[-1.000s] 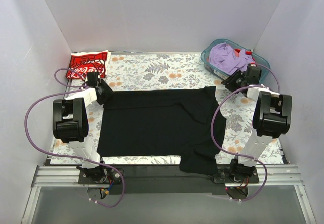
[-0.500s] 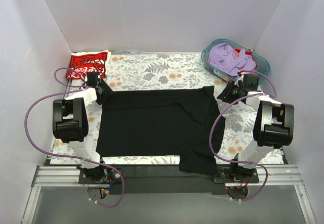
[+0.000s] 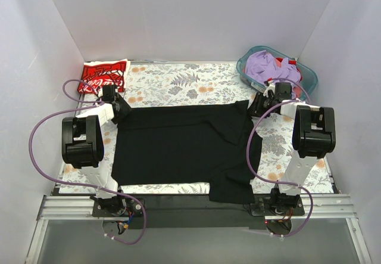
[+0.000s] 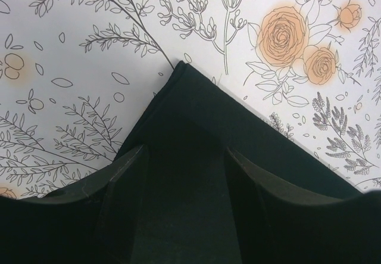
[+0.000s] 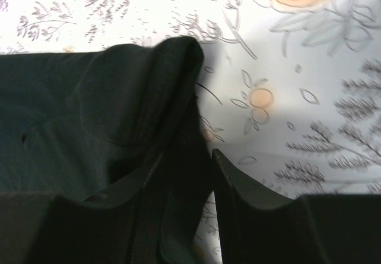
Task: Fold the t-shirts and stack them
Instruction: Fold the tshirt
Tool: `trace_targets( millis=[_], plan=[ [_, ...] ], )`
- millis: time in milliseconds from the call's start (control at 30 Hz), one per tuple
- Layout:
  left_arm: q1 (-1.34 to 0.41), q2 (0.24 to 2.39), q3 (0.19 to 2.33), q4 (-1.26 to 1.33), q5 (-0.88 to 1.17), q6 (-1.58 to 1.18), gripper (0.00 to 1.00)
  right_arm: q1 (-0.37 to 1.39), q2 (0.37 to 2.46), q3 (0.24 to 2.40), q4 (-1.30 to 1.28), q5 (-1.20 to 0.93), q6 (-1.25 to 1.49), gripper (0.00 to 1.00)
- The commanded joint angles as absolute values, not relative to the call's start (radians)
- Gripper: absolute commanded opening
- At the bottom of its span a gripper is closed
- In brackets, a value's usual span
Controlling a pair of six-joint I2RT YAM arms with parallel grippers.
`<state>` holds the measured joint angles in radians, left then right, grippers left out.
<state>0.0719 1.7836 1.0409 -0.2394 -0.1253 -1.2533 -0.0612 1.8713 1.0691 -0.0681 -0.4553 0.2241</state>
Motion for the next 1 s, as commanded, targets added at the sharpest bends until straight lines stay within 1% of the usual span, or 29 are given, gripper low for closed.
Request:
trace_targets(
  millis=[0,167,233,267,300,367,400,500,567,667,867,967],
  plan=[
    [0.087,1.795,1.003,-0.342,-0.204,-1.224,0.53,-0.055,1.908,1.106,-0.046,-0.517,0.178,0.44],
    [0.087,1.799,1.005,-0.342,-0.21,-1.223,0.53,-0.049,1.914,1.103,-0.051,-0.517,0.155,0.43],
    [0.087,1.801,1.008,-0.345,-0.215,-1.223,0.53,-0.048,1.914,1.095,-0.049,-0.496,0.149,0.38],
    [0.087,1.802,1.008,-0.348,-0.219,-1.223,0.53,-0.046,1.917,1.091,-0.052,-0.48,0.144,0.34],
    [0.086,1.804,1.008,-0.348,-0.225,-1.221,0.53,-0.046,1.921,1.089,-0.054,-0.476,0.141,0.23],
    [0.087,1.801,1.009,-0.351,-0.235,-1.221,0.53,-0.045,1.924,1.089,-0.058,-0.46,0.134,0.11],
    [0.087,1.801,1.009,-0.351,-0.235,-1.22,0.52,-0.044,1.924,1.089,-0.058,-0.457,0.13,0.03],
    [0.087,1.799,1.006,-0.351,-0.245,-1.218,0.52,-0.046,1.91,1.104,-0.069,-0.391,0.129,0.01],
    [0.087,1.799,1.008,-0.356,-0.255,-1.216,0.52,-0.057,1.888,1.111,-0.077,-0.277,0.146,0.01],
    [0.089,1.801,1.011,-0.357,-0.264,-1.216,0.52,-0.083,1.838,1.126,-0.078,-0.178,0.187,0.01],
    [0.094,1.816,1.02,-0.365,-0.27,-1.218,0.52,-0.087,1.864,1.17,-0.11,-0.115,0.199,0.01],
    [0.097,1.821,1.022,-0.368,-0.273,-1.219,0.52,-0.087,1.867,1.148,-0.121,-0.071,0.221,0.01]
  ],
)
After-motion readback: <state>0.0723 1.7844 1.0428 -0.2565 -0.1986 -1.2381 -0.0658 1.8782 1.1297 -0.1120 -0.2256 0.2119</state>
